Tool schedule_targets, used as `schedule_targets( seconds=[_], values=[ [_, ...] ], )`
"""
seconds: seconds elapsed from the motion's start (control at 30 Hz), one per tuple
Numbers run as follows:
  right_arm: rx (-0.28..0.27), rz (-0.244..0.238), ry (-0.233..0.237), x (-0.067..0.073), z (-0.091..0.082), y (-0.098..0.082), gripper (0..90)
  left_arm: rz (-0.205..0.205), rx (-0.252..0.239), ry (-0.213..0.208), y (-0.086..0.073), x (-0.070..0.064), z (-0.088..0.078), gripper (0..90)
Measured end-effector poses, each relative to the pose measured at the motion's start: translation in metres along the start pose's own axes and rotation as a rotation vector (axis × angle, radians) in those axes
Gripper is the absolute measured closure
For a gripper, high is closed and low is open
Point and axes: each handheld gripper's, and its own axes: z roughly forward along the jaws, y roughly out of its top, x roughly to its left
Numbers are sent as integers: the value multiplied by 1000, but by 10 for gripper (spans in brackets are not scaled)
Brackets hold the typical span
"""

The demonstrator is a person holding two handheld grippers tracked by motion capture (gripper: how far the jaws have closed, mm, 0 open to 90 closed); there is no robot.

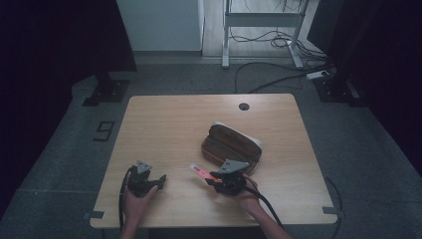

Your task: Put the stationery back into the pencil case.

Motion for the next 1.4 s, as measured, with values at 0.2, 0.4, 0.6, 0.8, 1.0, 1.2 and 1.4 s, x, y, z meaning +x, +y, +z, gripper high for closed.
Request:
schedule_targets(
  seconds=[0.2,0.4,0.6,0.8,1.0,1.2,1.4],
  values=[
    [-29,22,-18,-11,-12,3,657,0,0,0,0,0,0,203],
    [-57,39,-43,-21,-21,5,657,0,0,0,0,0,0,203],
    [-70,47,-63,-28,-25,6,657,0,0,0,0,0,0,203],
    [-78,48,-71,-30,-29,6,657,0,0,0,0,0,0,203],
    [-86,51,-81,-34,-32,8,657,-2,-1,1,0,0,0,203],
    [-101,57,-99,-41,-39,12,657,-1,-1,1,0,0,0,203],
    [-130,69,-124,-52,-48,18,657,-1,0,1,0,0,0,203]
  ],
)
